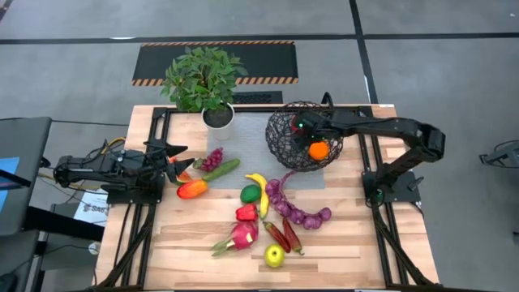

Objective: Build produce basket
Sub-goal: Put the dragon fruit into the wire basket

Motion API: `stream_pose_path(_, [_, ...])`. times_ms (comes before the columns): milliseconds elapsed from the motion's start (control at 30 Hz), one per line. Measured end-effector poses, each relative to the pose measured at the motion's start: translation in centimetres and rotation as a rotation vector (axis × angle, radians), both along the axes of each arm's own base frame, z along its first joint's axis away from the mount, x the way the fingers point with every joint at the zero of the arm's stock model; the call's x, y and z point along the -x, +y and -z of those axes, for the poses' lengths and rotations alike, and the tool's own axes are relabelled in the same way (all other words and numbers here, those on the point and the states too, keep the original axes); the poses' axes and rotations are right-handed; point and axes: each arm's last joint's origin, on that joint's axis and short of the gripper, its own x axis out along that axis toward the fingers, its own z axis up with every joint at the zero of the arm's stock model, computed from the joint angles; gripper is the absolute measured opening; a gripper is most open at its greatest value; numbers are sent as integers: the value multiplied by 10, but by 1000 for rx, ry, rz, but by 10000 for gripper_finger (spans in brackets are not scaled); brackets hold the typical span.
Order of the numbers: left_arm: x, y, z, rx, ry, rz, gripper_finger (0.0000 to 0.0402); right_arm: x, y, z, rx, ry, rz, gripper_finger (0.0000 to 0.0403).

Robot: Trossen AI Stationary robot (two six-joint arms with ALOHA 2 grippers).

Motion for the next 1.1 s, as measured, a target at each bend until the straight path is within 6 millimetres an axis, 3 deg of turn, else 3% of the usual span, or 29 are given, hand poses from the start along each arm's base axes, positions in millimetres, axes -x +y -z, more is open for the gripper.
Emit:
stream_pose_path(167, [0, 0, 0, 0, 3, 1, 355, -15, 41, -51, 44, -207, -154, 340])
stream_pose_path(333, [0, 0, 0, 0, 4, 1, 355, -32, 112, -69, 27, -383, -379, 342])
stream_pose_path(533, [0, 0, 1, 0, 10, 2, 355, -51, 209, -48, 9, -440, -634, 338])
stream_pose_path(667, [0, 0, 1, 5, 10, 7, 355, -65, 255, -17, 31, -443, -722, 336])
stream_pose_path(800, [0, 0, 1, 9, 8, 6, 355, -87, 275, 12, 114, -471, -821, 338])
stream_pose_path(967, [0, 0, 1, 7, 10, 4, 355, -119, 274, 43, 248, -513, -982, 336])
stream_pose_path(1100, [1, 0, 3, 8, 28, 2, 355, -136, 269, 60, 241, -507, -1078, 334])
